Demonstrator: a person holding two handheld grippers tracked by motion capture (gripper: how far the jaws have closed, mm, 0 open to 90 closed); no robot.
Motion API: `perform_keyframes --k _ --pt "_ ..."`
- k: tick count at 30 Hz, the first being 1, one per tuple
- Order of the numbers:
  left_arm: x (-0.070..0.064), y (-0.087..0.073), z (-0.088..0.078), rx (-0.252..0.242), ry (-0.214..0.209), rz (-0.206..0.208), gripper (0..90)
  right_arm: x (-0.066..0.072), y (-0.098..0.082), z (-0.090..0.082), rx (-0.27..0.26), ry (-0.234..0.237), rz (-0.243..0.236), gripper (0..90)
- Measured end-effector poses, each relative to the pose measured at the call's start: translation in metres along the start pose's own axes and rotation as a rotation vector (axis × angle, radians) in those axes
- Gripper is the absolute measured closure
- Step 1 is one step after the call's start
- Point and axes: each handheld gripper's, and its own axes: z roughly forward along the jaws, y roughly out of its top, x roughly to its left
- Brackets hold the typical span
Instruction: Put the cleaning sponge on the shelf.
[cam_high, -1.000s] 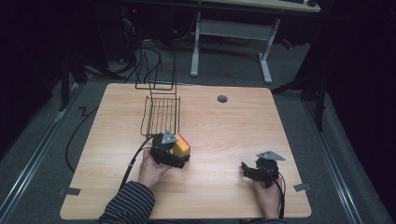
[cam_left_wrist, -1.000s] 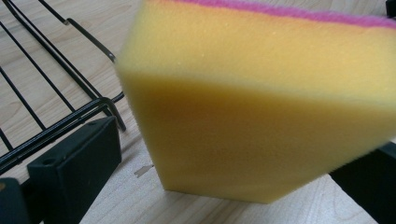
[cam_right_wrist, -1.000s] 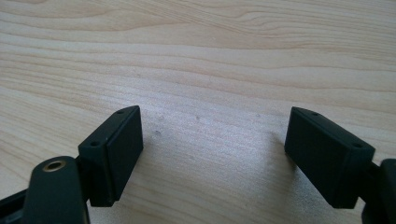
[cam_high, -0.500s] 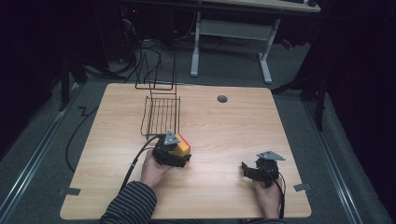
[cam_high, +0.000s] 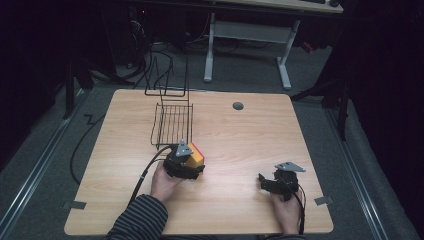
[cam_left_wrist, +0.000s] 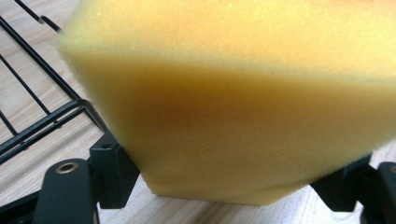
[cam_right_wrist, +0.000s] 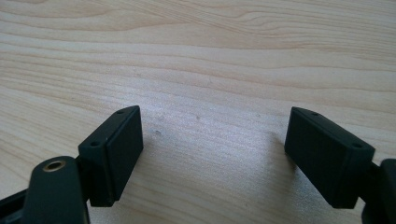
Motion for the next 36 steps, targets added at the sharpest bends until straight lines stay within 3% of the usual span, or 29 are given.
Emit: perform_keyframes --k 16,36 --pt "-0.007 0.005 -0.02 -0.017 -0.003 0.031 23.2 0.0 0.0 0.0 0.001 0.0 0.002 19.5" --pt "-0.003 0.007 -0.051 -0.034 0.022 0.037 23.2 0.0 0.0 0.0 0.001 0.001 0.002 19.5"
